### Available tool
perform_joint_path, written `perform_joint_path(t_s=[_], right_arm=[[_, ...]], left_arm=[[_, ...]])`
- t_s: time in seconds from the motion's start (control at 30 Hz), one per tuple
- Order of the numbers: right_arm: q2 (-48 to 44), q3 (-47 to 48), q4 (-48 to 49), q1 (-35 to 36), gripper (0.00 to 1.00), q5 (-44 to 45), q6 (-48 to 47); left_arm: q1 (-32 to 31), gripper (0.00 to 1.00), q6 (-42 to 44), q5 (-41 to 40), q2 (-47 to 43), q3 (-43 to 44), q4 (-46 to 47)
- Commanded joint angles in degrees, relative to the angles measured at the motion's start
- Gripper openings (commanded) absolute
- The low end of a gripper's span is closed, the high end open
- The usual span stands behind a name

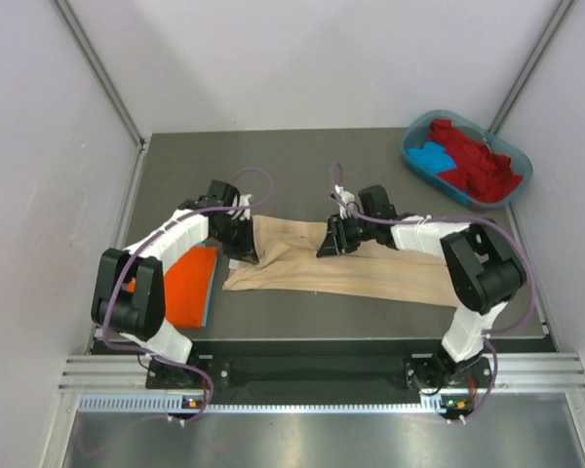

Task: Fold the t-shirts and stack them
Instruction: Fold the tshirt

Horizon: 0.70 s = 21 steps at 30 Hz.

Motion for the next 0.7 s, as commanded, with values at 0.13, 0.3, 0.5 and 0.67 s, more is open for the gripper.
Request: perform_joint_path(t_s=[0.13,0.3,0.5,0.67], right_arm=[[-10.0,-0.6,-3.1,1.1,0.42,1.4,-3.8],[-10.9,2.0,-6.9,2.2,0.43,7.3,-1.4],[-6.5,6.3,-20.4,6.6,0.34,31.3,23.7],[-7.9,2.7,-12.7,13.1,0.35,37.0,38.1]], left_arm=[[-3.6,0.13,-0.4,-14.4,-5.0,1.2,-10.8],[-5.1,0.19,-2.8,-21.2,-6.4,4.1,-12.4],[-5.1,0.24,-7.0,-22.9,-9.0,4.2,-7.7],[-2.7,0.28,-9.5,-20.2,-6.5,6.7,-5.2]])
